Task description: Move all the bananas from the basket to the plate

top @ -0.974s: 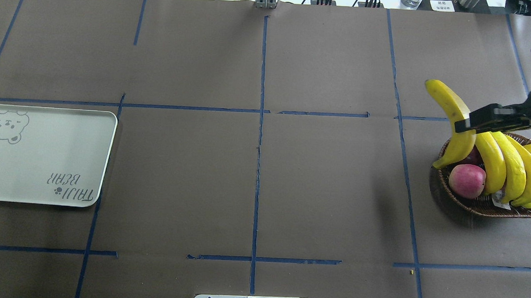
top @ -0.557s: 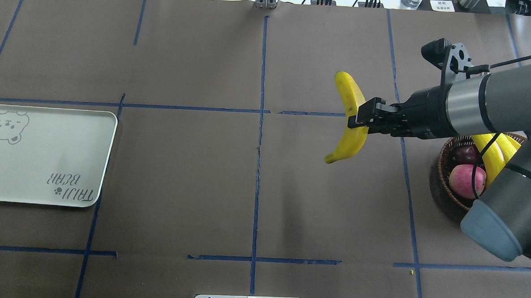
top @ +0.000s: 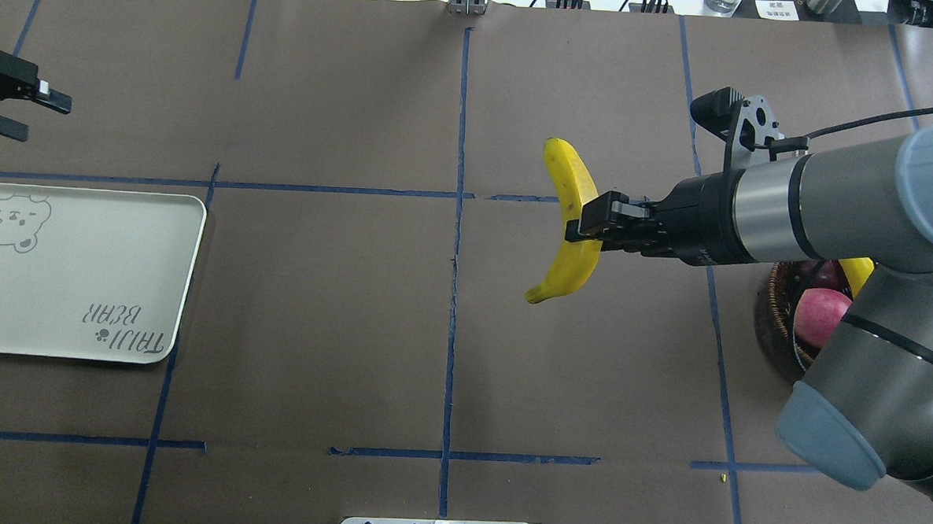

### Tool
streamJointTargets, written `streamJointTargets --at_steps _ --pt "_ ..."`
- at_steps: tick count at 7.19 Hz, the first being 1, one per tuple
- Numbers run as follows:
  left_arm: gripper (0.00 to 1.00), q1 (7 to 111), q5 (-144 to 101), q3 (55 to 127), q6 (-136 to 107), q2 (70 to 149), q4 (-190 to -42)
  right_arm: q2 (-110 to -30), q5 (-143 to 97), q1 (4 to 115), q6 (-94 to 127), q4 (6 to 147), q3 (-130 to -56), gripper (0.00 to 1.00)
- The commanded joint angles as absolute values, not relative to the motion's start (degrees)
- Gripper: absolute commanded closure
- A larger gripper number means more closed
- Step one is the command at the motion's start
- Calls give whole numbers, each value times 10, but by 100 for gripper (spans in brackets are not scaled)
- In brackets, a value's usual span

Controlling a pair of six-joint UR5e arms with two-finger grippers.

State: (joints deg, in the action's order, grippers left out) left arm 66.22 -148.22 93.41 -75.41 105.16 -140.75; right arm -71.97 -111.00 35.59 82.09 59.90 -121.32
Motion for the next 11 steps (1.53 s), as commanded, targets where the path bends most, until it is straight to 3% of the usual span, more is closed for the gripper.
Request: streamJointTargets --at_steps 1,4,10,11 --pt "1 562 -1393 961 -943 1136 -1418 -696 -1044 298 822 599 -1209 98" --pt "1 455 -1239 997 -1147 1214 -1417 -671 -1013 258 822 599 -1203 99" --pt "4 328 -1151 998 -1165 1247 -1408 -659 -1012 256 822 599 -1207 99" --pt "28 328 -1151 999 -1167 1249 -1408 -659 -1012 255 822 599 -1207 98"
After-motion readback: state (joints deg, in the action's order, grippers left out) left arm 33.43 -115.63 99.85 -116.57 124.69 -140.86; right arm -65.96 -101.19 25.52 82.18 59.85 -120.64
